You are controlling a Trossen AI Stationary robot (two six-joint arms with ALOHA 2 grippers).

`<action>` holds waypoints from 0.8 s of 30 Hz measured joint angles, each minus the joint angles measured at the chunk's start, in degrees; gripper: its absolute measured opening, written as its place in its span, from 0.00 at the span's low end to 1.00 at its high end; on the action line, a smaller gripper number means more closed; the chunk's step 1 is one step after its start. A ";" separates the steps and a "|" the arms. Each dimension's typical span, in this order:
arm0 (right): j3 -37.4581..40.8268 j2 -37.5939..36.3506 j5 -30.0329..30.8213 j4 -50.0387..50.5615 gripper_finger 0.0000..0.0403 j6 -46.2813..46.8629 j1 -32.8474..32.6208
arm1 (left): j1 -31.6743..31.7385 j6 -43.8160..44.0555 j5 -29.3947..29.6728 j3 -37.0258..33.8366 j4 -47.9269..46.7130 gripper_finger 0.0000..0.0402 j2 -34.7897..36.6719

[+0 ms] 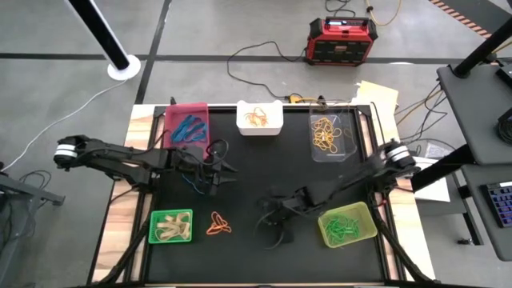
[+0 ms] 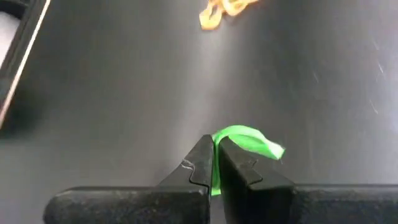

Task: Sort rubber bands into baskets
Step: Put the green rubber band into the yellow bin

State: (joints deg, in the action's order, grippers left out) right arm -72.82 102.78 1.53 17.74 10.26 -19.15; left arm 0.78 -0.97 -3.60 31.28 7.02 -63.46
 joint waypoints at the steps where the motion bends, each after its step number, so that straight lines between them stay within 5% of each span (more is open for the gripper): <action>1: 0.01 -1.93 -0.03 3.90 0.02 1.78 -0.10 | 0.00 0.04 0.00 -0.01 0.45 0.35 -0.27; 11: 0.14 -19.63 -6.73 42.38 0.02 28.80 -2.35 | 0.00 -2.75 0.00 2.25 1.33 0.35 -0.24; 17: 1.91 -24.34 -15.56 51.74 0.02 45.95 -5.94 | 0.00 -4.35 0.00 3.56 0.95 0.35 -0.24; 24: 3.62 -24.72 -17.45 54.59 0.02 52.85 -10.74 | 0.07 -6.05 0.06 3.70 0.95 0.35 -0.24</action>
State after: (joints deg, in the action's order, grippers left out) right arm -69.19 78.06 -15.92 72.34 63.11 -29.89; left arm 0.84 -7.03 -3.54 34.98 7.97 -63.70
